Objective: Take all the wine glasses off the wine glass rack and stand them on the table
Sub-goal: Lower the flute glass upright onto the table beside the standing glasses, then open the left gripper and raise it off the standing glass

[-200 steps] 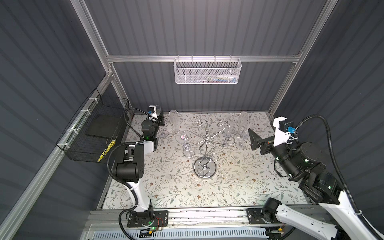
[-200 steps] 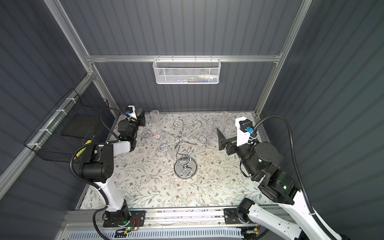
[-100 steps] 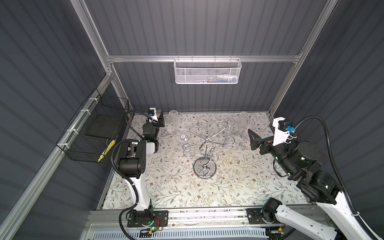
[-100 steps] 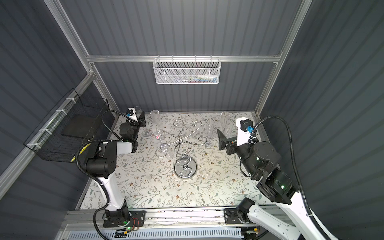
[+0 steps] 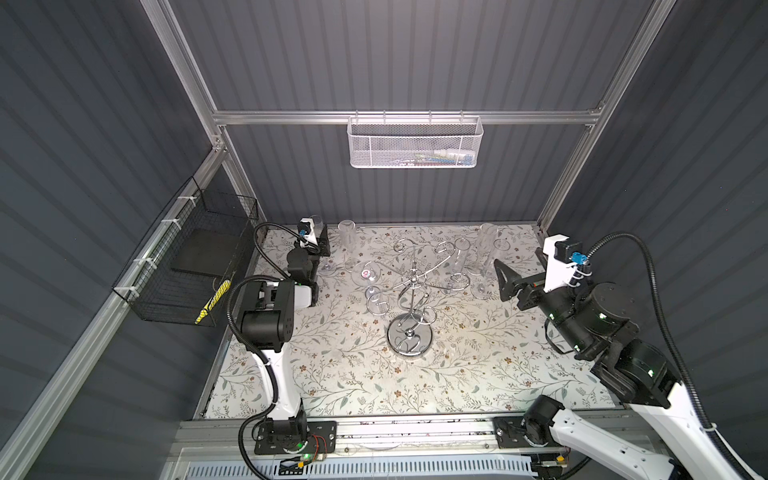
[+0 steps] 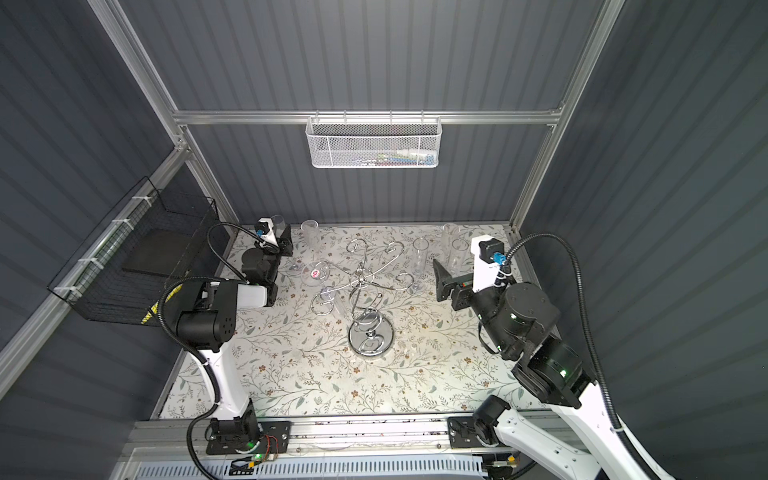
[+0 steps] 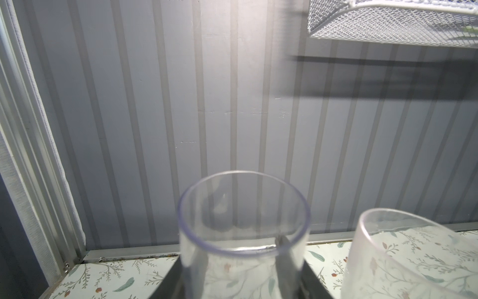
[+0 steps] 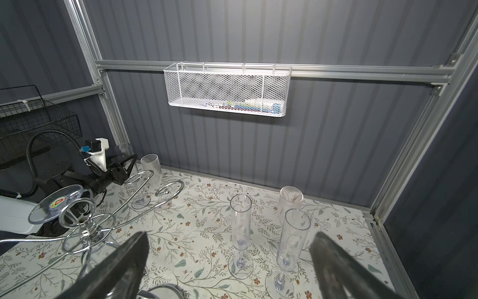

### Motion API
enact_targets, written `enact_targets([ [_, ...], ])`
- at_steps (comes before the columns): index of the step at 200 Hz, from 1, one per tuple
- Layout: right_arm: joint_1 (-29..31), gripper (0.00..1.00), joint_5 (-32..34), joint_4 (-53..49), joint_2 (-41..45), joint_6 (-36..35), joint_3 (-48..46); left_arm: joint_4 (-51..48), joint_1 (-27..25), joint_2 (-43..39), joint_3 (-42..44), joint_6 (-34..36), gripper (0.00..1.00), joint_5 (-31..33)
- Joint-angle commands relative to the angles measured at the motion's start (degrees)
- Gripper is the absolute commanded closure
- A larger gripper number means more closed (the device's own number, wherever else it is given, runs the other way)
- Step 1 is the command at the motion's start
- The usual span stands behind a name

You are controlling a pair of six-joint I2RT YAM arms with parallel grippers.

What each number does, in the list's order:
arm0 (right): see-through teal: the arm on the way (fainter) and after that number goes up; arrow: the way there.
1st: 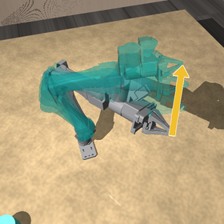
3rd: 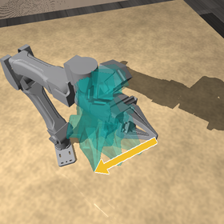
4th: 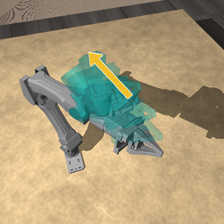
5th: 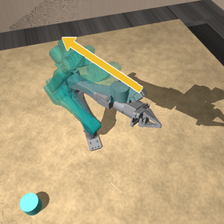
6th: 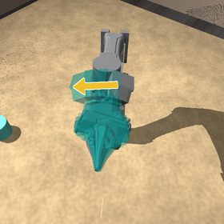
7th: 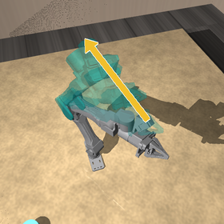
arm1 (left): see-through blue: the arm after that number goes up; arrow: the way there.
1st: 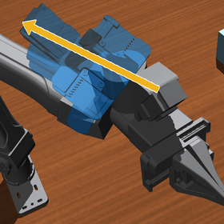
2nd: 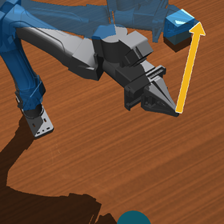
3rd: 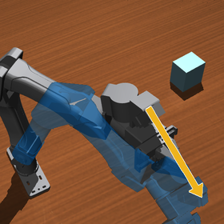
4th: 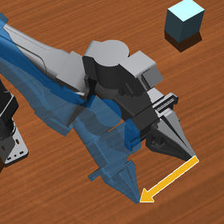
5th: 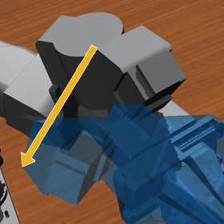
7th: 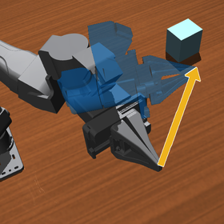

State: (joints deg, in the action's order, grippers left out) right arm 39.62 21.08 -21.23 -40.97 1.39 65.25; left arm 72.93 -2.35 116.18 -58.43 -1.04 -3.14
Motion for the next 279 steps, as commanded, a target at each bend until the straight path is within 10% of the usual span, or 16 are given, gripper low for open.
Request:
enact_targets([
  [1, -0.3, 0.01, -0.8, 0.1, -0.2, 0.7, 0.0, 1.4, 0.0, 1.0, -0.7, 2.0, 0.51, -0.7],
  [105, -0.4, 0.01, -2.6, -0.7, 0.8, 1.1, 1.0, -3.7, 0.0, -2.0, -0.2, 1.6, 0.01, 1.9],
  [279, -0.4, 0.01, -6.8, -3.0, 3.6, 4.1, 5.1, -13.9, 0.0, -19.2, -3.0, 0.9, 0.01, 1.3],
])
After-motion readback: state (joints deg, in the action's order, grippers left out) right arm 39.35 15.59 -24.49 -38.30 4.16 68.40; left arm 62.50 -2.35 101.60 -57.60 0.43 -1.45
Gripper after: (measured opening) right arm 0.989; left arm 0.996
